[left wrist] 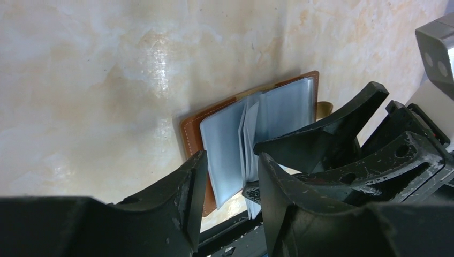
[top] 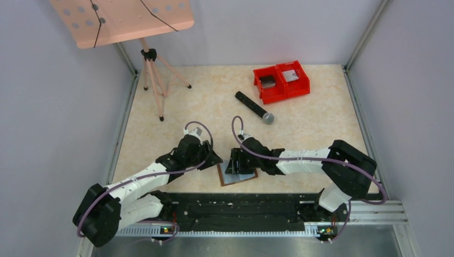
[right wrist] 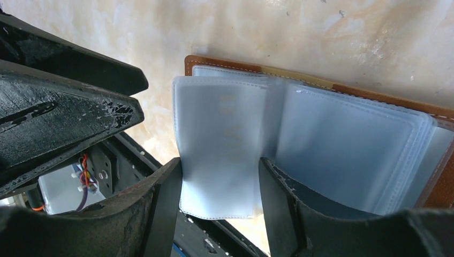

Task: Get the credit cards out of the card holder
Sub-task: Remove the credit card from the card holder.

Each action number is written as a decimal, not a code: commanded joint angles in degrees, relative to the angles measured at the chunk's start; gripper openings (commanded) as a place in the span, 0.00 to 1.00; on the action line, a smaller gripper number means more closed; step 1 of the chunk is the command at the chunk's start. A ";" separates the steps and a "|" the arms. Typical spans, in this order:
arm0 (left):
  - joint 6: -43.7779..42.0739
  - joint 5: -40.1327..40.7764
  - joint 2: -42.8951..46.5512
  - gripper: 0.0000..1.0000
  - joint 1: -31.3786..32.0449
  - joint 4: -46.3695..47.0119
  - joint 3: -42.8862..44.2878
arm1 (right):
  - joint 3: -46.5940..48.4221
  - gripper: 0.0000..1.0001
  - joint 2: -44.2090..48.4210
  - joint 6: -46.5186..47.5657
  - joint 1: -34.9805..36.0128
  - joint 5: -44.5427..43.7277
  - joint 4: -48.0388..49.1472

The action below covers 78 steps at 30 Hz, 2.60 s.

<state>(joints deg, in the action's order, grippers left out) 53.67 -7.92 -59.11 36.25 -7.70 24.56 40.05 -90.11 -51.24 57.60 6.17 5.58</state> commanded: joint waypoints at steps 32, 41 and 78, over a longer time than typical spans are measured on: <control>1.70 -7.09 -8.52 0.28 -0.24 11.85 -0.52 | -2.10 0.62 2.38 -1.98 -1.64 2.02 3.28; 2.05 -7.11 -8.81 0.23 -0.30 12.19 -0.72 | -1.89 0.45 2.96 -2.54 -1.65 1.65 2.33; 2.14 -8.05 -8.97 0.23 -0.29 12.27 -0.04 | 0.66 0.49 3.70 -1.67 -1.16 0.22 -1.86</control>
<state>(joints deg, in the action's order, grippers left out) 55.83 -15.57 -68.53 36.03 2.59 23.90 38.06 -85.89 -53.63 56.36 7.18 4.34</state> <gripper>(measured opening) 0.227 0.511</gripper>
